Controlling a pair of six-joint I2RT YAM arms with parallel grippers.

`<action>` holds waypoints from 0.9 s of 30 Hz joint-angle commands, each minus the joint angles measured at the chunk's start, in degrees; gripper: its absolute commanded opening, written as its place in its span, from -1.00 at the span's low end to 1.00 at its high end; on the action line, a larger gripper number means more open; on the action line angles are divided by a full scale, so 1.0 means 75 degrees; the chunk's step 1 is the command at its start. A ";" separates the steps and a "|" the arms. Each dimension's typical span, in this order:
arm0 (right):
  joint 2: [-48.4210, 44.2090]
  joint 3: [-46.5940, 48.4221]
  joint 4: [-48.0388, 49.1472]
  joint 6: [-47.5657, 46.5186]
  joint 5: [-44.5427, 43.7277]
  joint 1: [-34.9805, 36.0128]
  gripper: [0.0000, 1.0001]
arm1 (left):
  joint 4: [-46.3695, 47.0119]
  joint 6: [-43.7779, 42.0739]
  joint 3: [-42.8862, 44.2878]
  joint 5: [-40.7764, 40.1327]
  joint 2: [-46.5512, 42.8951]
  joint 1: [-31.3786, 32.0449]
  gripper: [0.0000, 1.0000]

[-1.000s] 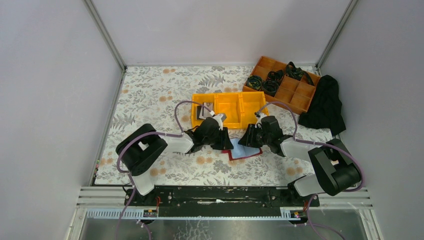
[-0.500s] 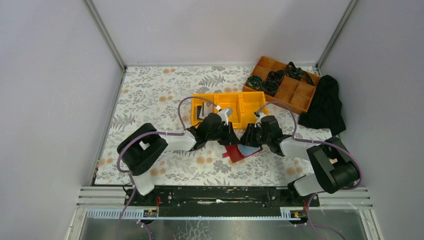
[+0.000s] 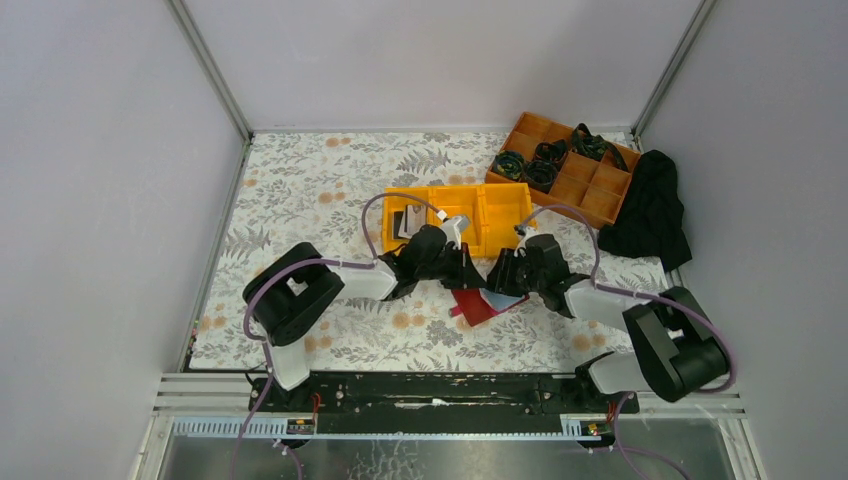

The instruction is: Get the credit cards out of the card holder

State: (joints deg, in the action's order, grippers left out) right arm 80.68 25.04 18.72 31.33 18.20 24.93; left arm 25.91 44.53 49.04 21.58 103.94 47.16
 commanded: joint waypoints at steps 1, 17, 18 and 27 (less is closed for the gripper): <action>-0.1077 -0.0255 -0.0260 0.0044 -0.0634 -0.0035 -0.21 | 0.0525 -0.0038 0.0097 0.0074 0.0020 0.0021 -1.00; -0.3795 -0.0607 -0.0940 -0.0698 -0.1850 -0.0011 0.99 | -0.1099 -0.1206 -0.1343 -0.2648 -0.3345 -0.0113 0.74; -0.4078 -0.0633 -0.1053 -0.0890 -0.1913 -0.0012 0.99 | -0.1212 -0.1199 -0.1449 -0.2792 -0.3627 -0.0132 0.83; -0.5696 -0.0612 -0.2486 -0.1025 -0.2797 0.0005 0.98 | -0.2680 -0.1412 -0.2193 -0.4248 -0.6169 -0.0287 1.00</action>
State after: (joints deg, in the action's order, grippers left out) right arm 40.88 20.01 5.58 25.19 1.83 24.60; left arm 12.05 36.32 34.09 -2.90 64.14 45.56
